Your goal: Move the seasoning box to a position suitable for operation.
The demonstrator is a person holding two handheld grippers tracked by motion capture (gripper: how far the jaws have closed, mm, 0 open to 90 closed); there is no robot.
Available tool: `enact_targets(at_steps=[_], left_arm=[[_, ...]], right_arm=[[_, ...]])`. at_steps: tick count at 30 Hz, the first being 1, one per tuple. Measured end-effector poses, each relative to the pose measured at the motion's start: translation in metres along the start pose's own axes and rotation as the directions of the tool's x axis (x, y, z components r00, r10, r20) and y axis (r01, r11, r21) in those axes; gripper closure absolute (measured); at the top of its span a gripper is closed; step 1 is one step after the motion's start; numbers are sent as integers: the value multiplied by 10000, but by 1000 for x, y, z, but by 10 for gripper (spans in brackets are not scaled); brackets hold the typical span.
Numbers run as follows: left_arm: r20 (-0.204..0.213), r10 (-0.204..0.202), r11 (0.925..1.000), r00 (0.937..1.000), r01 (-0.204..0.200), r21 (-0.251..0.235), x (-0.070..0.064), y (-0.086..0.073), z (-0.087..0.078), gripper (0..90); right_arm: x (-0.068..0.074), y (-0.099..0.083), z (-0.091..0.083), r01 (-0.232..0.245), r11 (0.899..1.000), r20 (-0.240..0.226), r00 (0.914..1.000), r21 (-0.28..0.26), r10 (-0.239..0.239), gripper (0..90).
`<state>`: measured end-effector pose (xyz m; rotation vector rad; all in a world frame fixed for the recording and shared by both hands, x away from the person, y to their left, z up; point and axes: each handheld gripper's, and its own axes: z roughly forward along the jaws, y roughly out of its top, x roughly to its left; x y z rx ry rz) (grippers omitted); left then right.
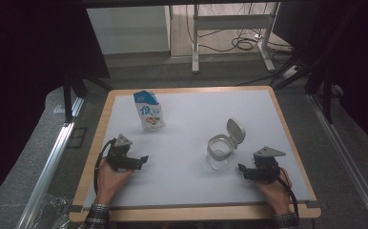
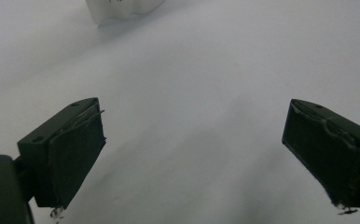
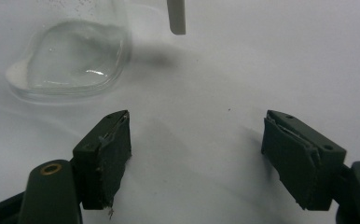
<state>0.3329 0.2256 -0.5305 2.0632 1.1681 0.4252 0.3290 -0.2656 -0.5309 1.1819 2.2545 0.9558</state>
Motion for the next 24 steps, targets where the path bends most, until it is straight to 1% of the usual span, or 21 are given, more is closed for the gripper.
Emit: enact_targets(at_steps=[3, 7, 10, 18, 22, 24], left_arm=[[81, -20, 10000, 10000, 20, -7, 1, 3, 2, 56], [107, 93, 10000, 9999, -93, 28, 4, 11, 2, 60], [133, 147, 9999, 9998, -147, -22, 7, 17, 1, 61], [460, 225, 9995, 9987, -214, -241, 15, 34, 1, 66], [486, 245, 9994, 9985, -232, -271, 18, 42, 1, 66], [512, 230, 9993, 9984, -214, -308, 21, 45, 1, 82]], right_arm=[[0, 0, 0, 16, 10000, 12, 10000, 1, -16, 242], [0, 0, 0, 15, 10000, 16, 10000, 2, -15, 242], [0, 0, 0, 36, 10000, 33, 10000, 2, -36, 241], [0, 0, 0, 15, 10000, 16, 10000, 2, -15, 241], [0, 0, 0, 15, 10000, 16, 10000, 4, -15, 241], [0, 0, 0, 1, 10000, 13, 10000, -16, -1, 241]])
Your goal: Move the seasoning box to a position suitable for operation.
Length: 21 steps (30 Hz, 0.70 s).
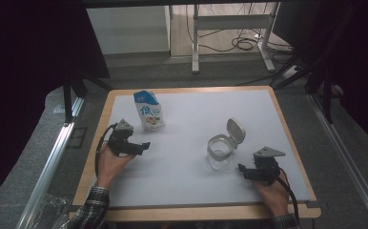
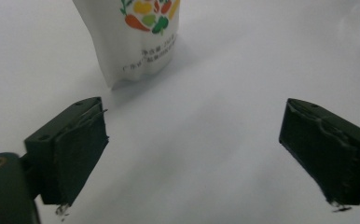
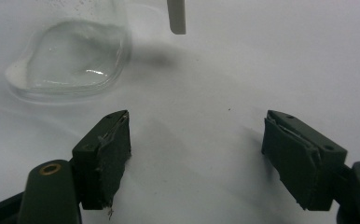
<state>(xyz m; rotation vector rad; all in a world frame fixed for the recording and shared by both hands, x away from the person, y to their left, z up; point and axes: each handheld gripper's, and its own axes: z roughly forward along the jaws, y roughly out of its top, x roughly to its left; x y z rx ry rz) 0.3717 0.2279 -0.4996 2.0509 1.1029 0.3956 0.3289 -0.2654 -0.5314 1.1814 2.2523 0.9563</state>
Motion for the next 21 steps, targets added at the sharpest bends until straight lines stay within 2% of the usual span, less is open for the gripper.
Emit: enact_targets(at_steps=[9, 14, 21], left_arm=[[67, -261, 9995, 9996, 262, -189, 12, 14, 2, 96], [187, -197, 9995, 9996, 202, -253, 18, 21, 4, 127], [112, -100, 9996, 9999, 103, -261, 26, 31, 5, 147]], right_arm=[[0, 0, 0, -4, 10000, -8, 10000, -2, 4, 241], [0, 0, 0, -20, 10000, -12, 10000, -10, 20, 241], [0, 0, 0, -16, 10000, -13, 10000, -12, 16, 241]])
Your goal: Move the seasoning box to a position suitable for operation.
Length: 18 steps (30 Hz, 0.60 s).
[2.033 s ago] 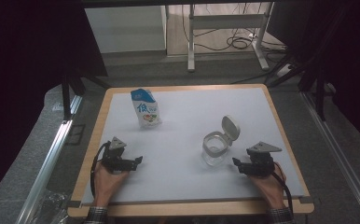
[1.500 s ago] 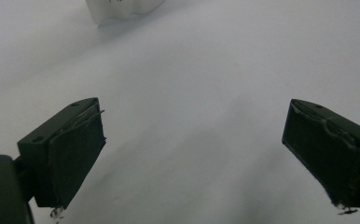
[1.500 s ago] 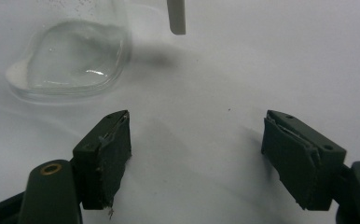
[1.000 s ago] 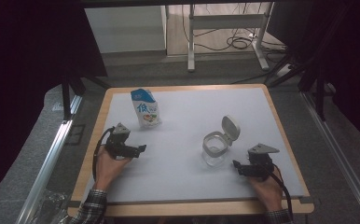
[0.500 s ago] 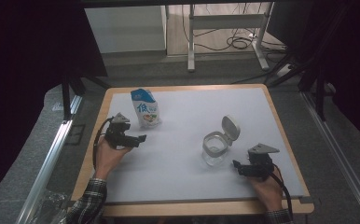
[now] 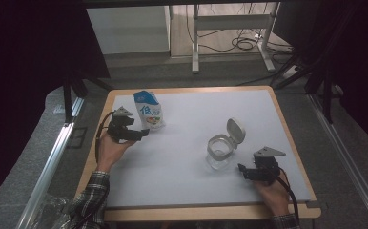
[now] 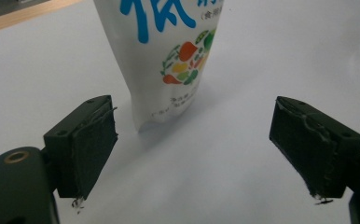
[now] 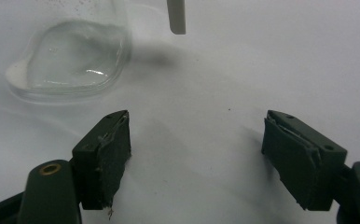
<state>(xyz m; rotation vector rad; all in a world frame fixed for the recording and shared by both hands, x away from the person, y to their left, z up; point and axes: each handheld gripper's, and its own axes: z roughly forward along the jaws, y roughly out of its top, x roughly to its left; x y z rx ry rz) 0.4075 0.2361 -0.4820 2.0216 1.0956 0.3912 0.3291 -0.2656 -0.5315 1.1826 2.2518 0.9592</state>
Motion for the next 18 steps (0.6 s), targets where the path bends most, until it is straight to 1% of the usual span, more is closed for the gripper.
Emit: enact_targets(at_steps=[3, 10, 12, 16, 18], left_arm=[[114, -143, 9999, 9998, 144, -79, 4, 3, 0, 158], [60, -193, 9997, 9998, 194, -177, 12, 10, 3, 191], [88, -164, 9997, 9998, 165, -197, 14, 12, 2, 212], [238, 13, 9993, 9997, -4, -375, 17, 18, 1, 247], [268, 134, 9992, 9996, -124, -381, 18, 21, 1, 267]], right_arm=[[0, 0, 0, 11, 10000, -1, 10000, 13, -11, 241], [0, 0, 0, 5, 10000, 0, 10000, 9, -5, 241], [0, 0, 0, 6, 10000, -2, 10000, 8, -6, 241], [0, 0, 0, 4, 10000, -4, 10000, 7, -4, 241], [0, 0, 0, 2, 10000, 0, 10000, -3, -2, 241]])
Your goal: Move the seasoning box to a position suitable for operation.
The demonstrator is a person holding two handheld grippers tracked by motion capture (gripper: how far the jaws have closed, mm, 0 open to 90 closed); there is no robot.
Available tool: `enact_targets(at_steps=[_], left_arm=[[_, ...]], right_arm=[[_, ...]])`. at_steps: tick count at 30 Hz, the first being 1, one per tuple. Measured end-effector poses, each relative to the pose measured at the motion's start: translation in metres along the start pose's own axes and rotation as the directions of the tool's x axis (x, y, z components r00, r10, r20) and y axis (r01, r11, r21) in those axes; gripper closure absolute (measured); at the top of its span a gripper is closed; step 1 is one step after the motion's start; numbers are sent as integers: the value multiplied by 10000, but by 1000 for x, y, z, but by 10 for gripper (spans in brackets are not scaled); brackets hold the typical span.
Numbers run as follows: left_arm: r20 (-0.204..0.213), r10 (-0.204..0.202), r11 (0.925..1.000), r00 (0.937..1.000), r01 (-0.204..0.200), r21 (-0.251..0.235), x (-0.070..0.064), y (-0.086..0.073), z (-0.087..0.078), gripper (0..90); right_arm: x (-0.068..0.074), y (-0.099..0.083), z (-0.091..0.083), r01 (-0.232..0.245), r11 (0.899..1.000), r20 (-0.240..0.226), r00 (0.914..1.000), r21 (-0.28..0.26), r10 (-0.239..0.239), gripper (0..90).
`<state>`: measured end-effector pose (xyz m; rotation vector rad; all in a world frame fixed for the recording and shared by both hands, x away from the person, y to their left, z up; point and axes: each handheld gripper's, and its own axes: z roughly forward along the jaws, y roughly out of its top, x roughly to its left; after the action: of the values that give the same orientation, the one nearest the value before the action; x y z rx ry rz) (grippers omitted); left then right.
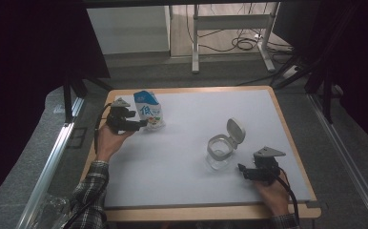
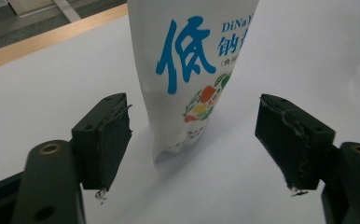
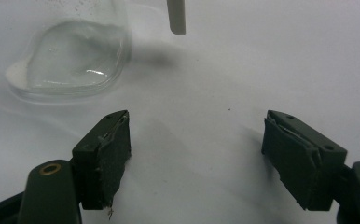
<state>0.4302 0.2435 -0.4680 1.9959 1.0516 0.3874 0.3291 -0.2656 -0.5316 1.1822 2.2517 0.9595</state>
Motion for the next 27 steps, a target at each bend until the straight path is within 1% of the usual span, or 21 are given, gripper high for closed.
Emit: enact_targets(at_steps=[2, 6, 11, 16, 19, 22, 25, 27], left_arm=[[36, 108, 9999, 9999, -108, 16, 2, 3, 0, 297], [-53, 91, 9999, 9999, -90, 94, 6, 9, 2, 328], [119, 27, 10000, 9999, -28, 38, 10, 17, 3, 369], [187, 188, 9998, 9996, -189, 63, 10, 25, 7, 417], [143, 323, 9995, 9994, -324, 23, 10, 29, 9, 475], [-44, 535, 9986, 9986, -535, -19, 9, 31, 11, 538], [-130, 621, 9981, 9980, -621, -57, 11, 31, 12, 589], [-85, 606, 9981, 9981, -607, -142, 12, 32, 12, 618]], right_arm=[[0, 0, 0, 2, 10000, -3, 10000, 8, -2, 241], [0, 0, 0, 1, 10000, -1, 10000, 9, -1, 241], [0, 0, 0, 11, 10000, 2, 10000, 11, -11, 241], [0, 0, 0, 6, 10000, 2, 10000, 13, -6, 241], [0, 0, 0, 13, 10000, 6, 10000, 11, -13, 241], [0, 0, 0, 24, 10000, 9, 10000, 6, -24, 241], [0, 0, 0, 17, 10000, 8, 10000, 10, -17, 241], [0, 0, 0, 14, 10000, 7, 10000, 11, -14, 241]])
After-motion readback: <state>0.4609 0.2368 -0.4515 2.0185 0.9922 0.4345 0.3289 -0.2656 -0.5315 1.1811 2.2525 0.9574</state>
